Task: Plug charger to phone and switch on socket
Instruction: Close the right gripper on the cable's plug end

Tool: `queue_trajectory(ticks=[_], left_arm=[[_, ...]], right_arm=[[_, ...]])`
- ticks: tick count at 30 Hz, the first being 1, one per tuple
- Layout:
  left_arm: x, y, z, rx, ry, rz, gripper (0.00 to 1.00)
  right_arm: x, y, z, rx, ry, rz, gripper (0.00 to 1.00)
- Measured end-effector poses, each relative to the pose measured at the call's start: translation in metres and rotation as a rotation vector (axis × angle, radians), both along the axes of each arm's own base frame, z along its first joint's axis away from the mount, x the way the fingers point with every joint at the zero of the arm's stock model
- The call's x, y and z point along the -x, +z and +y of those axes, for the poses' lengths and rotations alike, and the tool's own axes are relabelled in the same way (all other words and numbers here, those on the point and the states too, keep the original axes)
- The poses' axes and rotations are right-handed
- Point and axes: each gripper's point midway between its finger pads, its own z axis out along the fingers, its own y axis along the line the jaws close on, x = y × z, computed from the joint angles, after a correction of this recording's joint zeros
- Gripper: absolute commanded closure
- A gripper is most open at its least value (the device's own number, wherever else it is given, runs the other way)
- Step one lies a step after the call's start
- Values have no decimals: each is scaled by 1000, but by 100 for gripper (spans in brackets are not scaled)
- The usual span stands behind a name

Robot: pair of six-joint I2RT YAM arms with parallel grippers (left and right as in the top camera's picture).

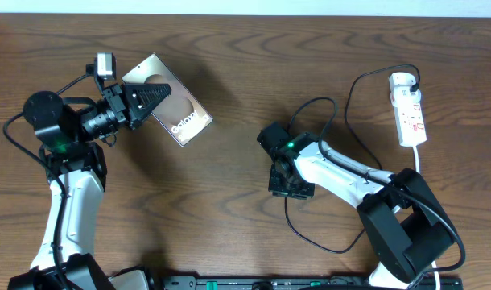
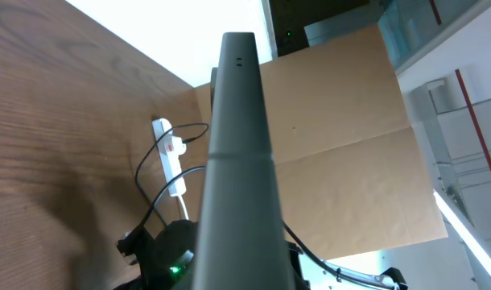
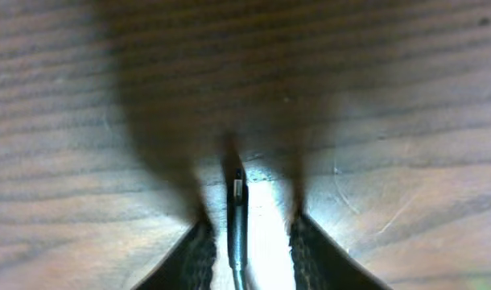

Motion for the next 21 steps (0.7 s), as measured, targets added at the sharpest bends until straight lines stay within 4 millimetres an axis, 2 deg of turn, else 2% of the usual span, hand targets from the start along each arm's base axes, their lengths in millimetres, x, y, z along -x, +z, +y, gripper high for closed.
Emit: queue_trajectory(ticks=[6, 17, 21], left_arm=[[1, 0, 0, 0, -4, 0, 93], [1, 0, -1, -1, -8, 0, 93], [2, 0, -1, -1, -11, 0, 93]], right_arm=[[0, -1, 0, 3, 0, 1, 85], [0, -1, 0, -7, -6, 11, 84], [1, -1, 1, -9, -6, 15, 93]])
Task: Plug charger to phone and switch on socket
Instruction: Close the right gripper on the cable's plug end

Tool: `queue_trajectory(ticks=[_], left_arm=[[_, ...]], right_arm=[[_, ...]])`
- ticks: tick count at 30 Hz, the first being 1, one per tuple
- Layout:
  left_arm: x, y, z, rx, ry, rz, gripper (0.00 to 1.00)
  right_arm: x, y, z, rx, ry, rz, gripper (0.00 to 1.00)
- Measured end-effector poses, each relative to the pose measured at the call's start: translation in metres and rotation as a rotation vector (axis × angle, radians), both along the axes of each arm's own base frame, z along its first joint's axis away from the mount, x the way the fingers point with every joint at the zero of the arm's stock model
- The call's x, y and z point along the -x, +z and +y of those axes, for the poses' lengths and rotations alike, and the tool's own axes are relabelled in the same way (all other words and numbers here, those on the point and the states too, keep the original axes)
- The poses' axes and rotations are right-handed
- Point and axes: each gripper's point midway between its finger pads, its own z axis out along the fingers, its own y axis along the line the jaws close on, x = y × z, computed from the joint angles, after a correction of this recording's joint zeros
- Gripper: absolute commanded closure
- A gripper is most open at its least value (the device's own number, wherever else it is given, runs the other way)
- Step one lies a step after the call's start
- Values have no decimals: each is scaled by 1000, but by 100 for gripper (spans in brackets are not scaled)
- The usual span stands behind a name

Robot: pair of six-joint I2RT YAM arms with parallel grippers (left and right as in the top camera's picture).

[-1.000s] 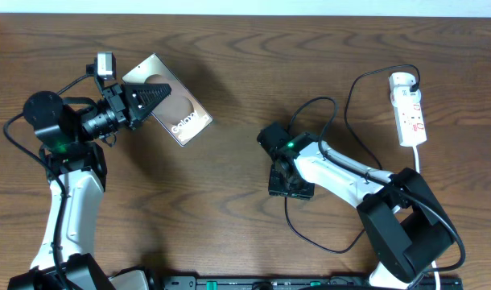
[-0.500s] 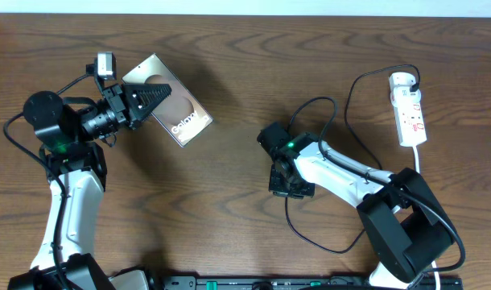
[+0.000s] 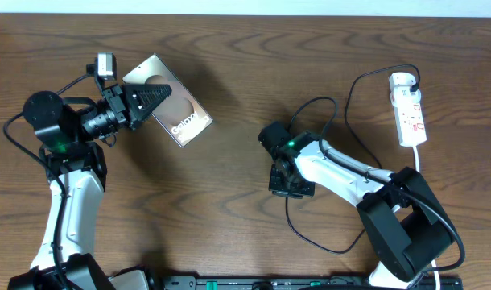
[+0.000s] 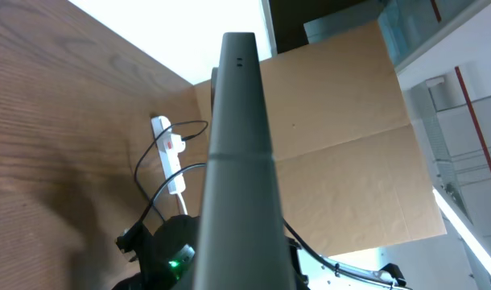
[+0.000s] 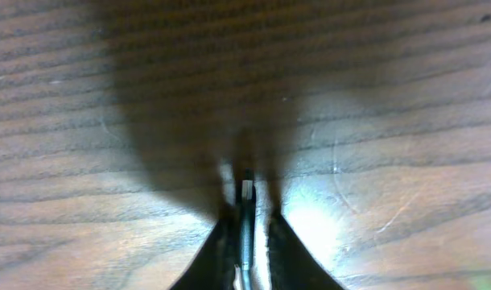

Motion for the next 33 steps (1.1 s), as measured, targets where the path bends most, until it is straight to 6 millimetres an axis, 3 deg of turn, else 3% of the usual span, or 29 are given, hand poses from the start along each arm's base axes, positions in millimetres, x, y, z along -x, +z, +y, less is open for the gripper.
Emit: queue_trajectory(ticks=[15, 23, 33], left_arm=[[2, 0, -1, -1, -12, 0, 92], [2, 0, -1, -1, -13, 0, 93], [3, 0, -2, -1, -20, 0, 93]], right_arm=[[11, 1, 3, -21, -3, 59, 99], [21, 0, 2, -21, -5, 104, 89], [27, -1, 3, -34, -7, 129, 88]])
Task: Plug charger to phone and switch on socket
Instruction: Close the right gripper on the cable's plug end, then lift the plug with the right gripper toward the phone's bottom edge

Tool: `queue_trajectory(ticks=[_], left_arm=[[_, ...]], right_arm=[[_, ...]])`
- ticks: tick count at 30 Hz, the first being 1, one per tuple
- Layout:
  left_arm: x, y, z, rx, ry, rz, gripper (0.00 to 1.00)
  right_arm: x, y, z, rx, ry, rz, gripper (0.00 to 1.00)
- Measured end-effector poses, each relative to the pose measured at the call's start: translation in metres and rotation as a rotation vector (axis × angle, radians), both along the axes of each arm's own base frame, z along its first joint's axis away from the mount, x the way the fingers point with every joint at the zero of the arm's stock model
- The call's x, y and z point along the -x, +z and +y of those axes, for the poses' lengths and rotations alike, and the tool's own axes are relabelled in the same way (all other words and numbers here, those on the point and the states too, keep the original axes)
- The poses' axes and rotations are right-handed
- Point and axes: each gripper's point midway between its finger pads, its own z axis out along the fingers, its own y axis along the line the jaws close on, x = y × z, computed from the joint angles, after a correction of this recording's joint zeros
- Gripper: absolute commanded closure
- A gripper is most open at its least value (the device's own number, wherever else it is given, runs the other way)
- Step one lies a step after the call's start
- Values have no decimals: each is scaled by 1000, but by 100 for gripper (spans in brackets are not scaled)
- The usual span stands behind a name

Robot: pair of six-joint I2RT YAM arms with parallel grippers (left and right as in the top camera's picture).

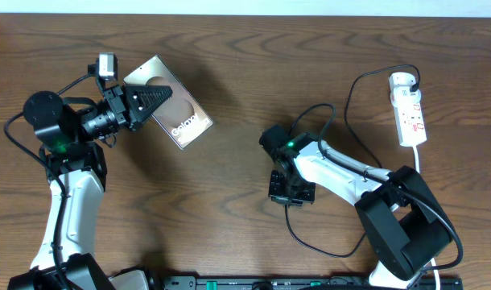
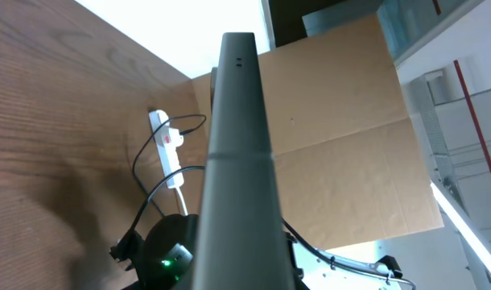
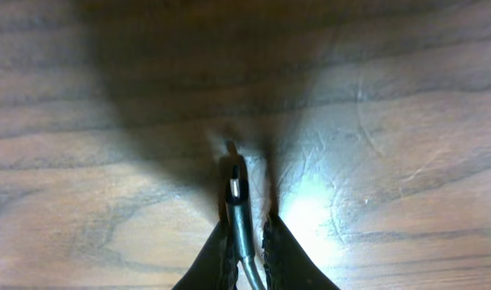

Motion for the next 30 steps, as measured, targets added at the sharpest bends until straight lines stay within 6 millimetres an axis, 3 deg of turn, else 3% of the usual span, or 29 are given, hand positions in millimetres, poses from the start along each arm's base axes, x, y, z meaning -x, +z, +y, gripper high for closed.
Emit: queue_trajectory(ticks=[10, 23, 25, 30], left_arm=[[3, 0, -1, -1, -18, 0, 93], [3, 0, -1, -1, -18, 0, 92], [3, 0, -1, -1, -18, 0, 92], [3, 0, -1, -1, -18, 0, 93]], right_arm=[[6, 0, -1, -3, -8, 17, 99], [3, 1, 0, -20, -14, 21, 99], [-4, 2, 0, -34, -14, 23, 99], [-52, 17, -6, -76, -22, -11, 99]])
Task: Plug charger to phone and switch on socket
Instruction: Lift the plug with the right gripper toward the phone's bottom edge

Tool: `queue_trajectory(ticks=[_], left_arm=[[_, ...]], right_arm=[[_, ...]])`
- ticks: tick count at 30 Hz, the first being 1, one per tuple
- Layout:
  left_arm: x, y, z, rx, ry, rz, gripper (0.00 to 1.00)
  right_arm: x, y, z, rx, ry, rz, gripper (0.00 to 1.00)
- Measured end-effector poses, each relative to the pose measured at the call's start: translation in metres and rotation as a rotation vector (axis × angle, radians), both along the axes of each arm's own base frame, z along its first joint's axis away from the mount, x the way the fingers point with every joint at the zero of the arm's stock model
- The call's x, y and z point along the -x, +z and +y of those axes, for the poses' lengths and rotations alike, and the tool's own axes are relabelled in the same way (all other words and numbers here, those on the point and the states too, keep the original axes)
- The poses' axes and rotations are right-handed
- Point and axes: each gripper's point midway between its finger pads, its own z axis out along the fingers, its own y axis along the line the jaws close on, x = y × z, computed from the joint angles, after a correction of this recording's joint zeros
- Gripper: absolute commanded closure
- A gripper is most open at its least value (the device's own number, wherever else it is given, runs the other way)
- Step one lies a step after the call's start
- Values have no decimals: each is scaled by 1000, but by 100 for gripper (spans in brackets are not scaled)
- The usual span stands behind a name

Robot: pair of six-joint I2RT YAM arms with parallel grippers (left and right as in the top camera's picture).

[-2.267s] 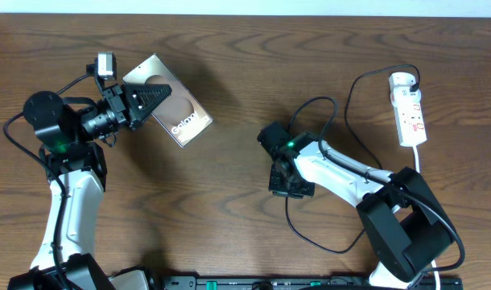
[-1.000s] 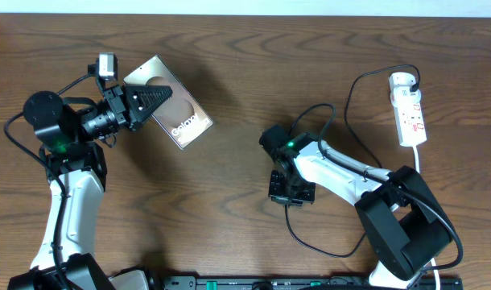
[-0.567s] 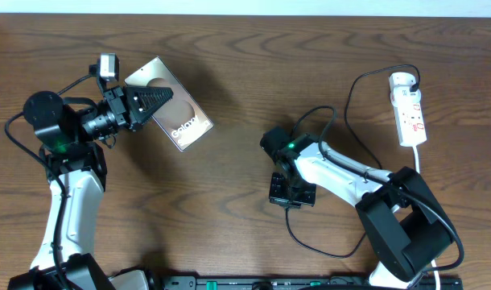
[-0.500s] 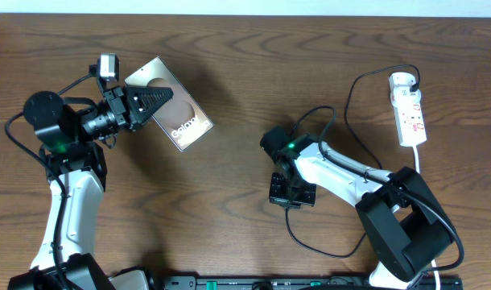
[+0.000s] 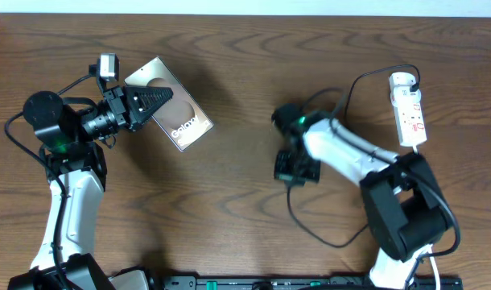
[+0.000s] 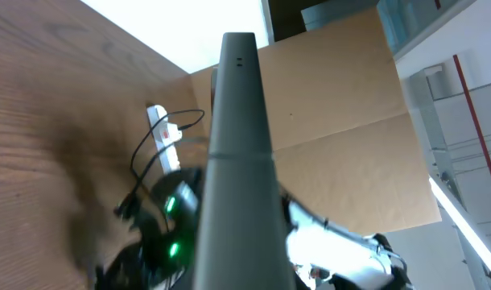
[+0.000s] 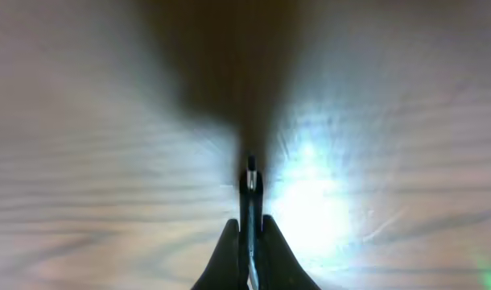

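Note:
The phone [image 5: 179, 121], gold-backed, is tilted up off the table at the left, and my left gripper [image 5: 163, 96] is shut on its upper half. In the left wrist view the phone's grey edge [image 6: 237, 153] fills the middle and hides the fingers. My right gripper [image 5: 296, 168] is at mid-table, shut on the black charger plug [image 7: 250, 182], whose tip sticks out past the fingertips [image 7: 266, 242] over the blurred wood. The black cable [image 5: 347, 95] runs from there to the white socket strip [image 5: 409, 109] at the far right.
More black cable loops [image 5: 310, 229] toward the table's front edge below the right arm. A black rail [image 5: 294, 283] runs along the front edge. A cardboard box [image 6: 342, 121] stands beyond the table in the left wrist view.
My right gripper, still shut on the plug, has moved toward the far side of the table and sits higher over the wood. The left gripper and phone have barely shifted.
At first my right gripper stood open around the plug lying on the table. Then it was shut on the plug. Later the plug was held off the wood, and now it is further up the table. The left gripper held the phone throughout.

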Motion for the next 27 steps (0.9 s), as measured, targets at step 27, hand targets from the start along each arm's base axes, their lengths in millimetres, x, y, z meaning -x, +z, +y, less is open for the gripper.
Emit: queue_trajectory(ticks=[27], left_arm=[[6, 0, -3, -4, -37, -3, 93]], right_arm=[[1, 221, 91, -1191, 995, -434, 99]])
